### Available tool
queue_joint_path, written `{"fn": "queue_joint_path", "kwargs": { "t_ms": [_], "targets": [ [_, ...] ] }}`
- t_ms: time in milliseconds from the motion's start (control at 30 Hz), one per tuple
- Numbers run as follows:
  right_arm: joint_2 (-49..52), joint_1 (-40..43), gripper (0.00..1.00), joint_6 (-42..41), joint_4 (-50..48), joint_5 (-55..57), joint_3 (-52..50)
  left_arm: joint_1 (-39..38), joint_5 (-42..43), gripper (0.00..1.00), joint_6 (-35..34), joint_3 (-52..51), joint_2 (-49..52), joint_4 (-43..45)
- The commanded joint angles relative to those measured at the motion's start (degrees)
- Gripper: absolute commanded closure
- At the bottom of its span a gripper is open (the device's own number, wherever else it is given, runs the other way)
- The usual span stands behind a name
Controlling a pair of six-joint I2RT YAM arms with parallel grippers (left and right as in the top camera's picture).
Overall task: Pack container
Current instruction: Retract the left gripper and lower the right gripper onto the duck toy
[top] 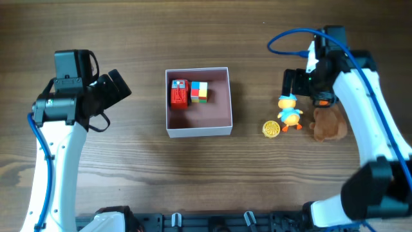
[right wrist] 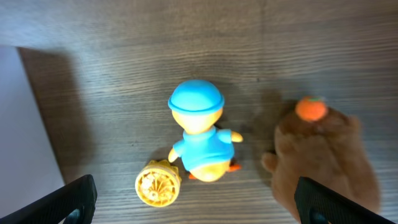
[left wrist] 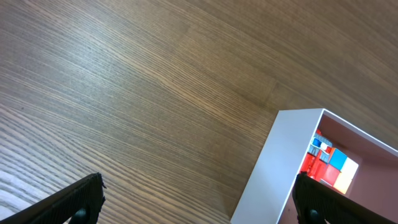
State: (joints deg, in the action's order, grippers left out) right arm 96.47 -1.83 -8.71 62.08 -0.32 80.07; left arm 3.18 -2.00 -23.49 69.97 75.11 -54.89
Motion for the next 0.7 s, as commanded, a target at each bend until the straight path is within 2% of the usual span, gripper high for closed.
{"fn": "queue_joint_path", "kwargs": {
  "t_ms": [0, 167, 433, 633, 667],
  "targets": [
    [5.05, -0.17, 0.0, 1.25, -1.09, -2.51, -0.22, 0.37, 0.87, 0.02, -0.74, -0.66, 1.36, 0.02],
    [9.88, -0.17, 0.0, 1.25, -4.68, -2.56, -3.39, 0.37, 0.87, 0.02, -0.74, -0.66, 2.86, 0.2],
    [10.1, -0.17, 0.0, 2.73, -14.99, -5.09, -13.68, 0.37, 0.9, 0.02, -0.76, -0.66, 3.45, 0.42],
    [10.1, -0.17, 0.0, 2.67, -16.5, -5.07, -15.17, 0.37, 0.87, 0.02, -0.76, -0.66, 3.45, 0.42],
    [10.1, -0.17, 0.05, 2.62, -16.46, -5.07, -15.17, 0.37, 0.87, 0.02, -0.76, -0.66, 3.45, 0.42]
  ]
}}
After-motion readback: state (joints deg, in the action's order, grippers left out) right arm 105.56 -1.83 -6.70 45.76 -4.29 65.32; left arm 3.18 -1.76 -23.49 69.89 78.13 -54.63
